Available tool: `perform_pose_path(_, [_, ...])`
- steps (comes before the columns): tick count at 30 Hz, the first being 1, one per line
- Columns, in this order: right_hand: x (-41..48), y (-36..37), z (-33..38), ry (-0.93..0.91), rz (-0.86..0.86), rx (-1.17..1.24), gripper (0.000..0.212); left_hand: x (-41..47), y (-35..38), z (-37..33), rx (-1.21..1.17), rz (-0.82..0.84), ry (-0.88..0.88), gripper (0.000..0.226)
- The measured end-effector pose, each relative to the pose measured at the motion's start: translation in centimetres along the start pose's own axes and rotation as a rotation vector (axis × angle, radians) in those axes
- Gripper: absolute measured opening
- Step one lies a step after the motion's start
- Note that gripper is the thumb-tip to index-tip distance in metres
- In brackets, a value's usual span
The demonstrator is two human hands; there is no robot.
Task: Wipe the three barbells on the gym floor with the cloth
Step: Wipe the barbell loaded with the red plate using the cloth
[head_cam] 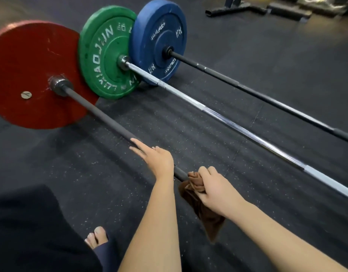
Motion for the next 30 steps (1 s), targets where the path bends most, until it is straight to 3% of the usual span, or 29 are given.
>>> perform_pose_path(3, [1.5, -0.5, 0.9, -0.005, 0.046, -0.035, 0.031, 0.4, -0.1, 0.7, -0.075, -0.028, 0.052, 0.089])
perform_pose_path(11, [-0.8, 0.7, -0.9, -0.038, 0.128, -0.07, 0.034, 0.3, 0.3, 1.1, -0.136, -0.055, -0.04, 0.067])
perform_pose_path(14, [-0.2, -0.4, -0.6, -0.047, 0.151, -0.062, 0.024, -0.2, 0.0, 0.5, -0.057, -0.066, -0.019, 0.066])
perform_pose_path(22, [1.3, -0.6, 0.3, -0.011, 0.172, -0.073, 0.033, -0.9, -0.1, -0.2, 0.008, -0.005, -0.067, 0.065])
perform_pose_path(30, [0.6, -0.6, -2.0, -0.134, 0.277, -0.045, 0.032, -0.6, -0.4, -0.7, 0.104, 0.006, -0.115, 0.07])
Point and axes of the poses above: each hand's wrist, its own x-axis towards the middle knuckle, its own y-axis out of the palm, z = x × y, the point moved 6 cm from there along x, towards the middle knuckle, and after that the axes turned 13 degrees about z, right-handed, at the moved point
